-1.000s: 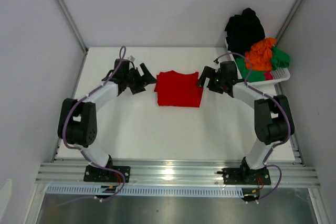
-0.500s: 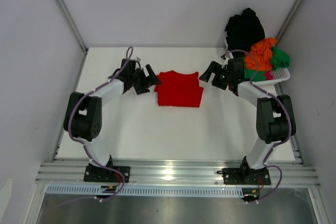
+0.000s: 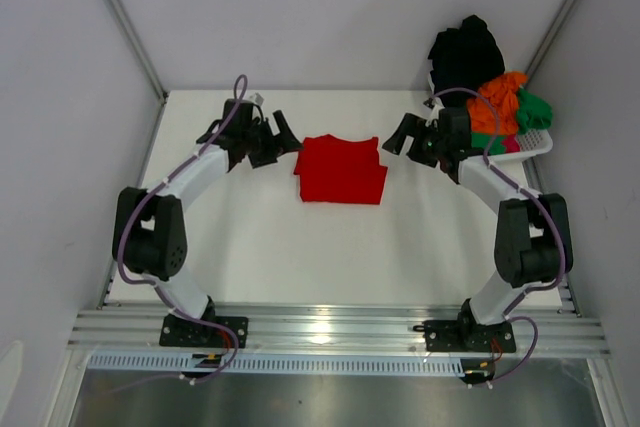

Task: Fold and stack the t-shirts
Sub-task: Neatly place the folded tshirt to the corner

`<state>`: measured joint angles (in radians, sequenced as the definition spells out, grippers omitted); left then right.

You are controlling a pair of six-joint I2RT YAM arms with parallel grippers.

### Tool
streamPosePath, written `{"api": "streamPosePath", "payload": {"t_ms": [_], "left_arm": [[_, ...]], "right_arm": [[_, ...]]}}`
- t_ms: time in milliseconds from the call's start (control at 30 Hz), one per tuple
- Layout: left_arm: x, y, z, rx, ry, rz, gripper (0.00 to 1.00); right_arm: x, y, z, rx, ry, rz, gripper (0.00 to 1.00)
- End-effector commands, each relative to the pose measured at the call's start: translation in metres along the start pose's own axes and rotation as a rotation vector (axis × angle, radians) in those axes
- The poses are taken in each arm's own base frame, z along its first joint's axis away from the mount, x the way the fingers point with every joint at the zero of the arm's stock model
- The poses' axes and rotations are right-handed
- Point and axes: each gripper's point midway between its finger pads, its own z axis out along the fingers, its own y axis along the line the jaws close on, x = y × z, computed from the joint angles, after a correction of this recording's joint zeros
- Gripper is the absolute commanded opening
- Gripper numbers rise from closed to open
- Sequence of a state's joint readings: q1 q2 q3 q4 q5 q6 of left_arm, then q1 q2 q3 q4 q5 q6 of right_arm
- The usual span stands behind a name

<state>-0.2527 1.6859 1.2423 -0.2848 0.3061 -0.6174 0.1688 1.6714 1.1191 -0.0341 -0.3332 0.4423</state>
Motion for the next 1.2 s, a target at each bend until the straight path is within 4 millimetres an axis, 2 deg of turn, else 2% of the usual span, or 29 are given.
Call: {"api": "streamPosePath", "payload": {"t_ms": [0,133,233,300,367,433,533,600,833,1167], "left_arm": [[-0.017,-0.012,-0.021,-0.01,-0.051,0.081,0.94],[-0.024,-0.007,-0.023,-0.061,-0.053,0.107,0.95],[-0.022,-0.007,-0.008,-0.072,-0.024,0.051,0.96],[-0.014,-0.002,0.011,-0.096,0.017,0.022,0.97],[-0.009,-0.004,0.021,-0.106,0.037,0.0,0.97],[0.0,0.008,0.034,-0.154,0.052,-0.015,0.98],[0.006,0.013,0.046,-0.158,0.065,-0.043,0.98],[0.009,0.006,0.053,-0.111,0.085,-0.062,0.98],[0.017,-0.001,0.079,-0.047,0.126,-0.188,0.97],[0.03,0.002,0.102,-0.014,0.178,-0.262,0.89]], "right_arm": [[-0.021,0.011,-0.016,0.01,-0.063,-0.053,1.0],[-0.019,0.003,-0.025,0.059,-0.065,-0.072,0.99],[-0.018,0.004,-0.032,0.068,-0.06,-0.073,0.99],[-0.019,0.007,-0.038,0.067,-0.071,-0.065,0.99],[-0.016,0.009,-0.041,0.059,-0.069,-0.051,0.99],[-0.015,0.012,-0.047,0.051,-0.074,-0.041,1.0],[-0.011,0.014,-0.053,0.043,-0.069,-0.029,0.99],[-0.009,0.015,-0.056,0.041,-0.069,-0.023,0.99],[-0.002,0.02,-0.057,0.015,-0.051,0.031,0.99],[-0.002,0.019,-0.061,0.032,-0.039,0.015,0.99]]}}
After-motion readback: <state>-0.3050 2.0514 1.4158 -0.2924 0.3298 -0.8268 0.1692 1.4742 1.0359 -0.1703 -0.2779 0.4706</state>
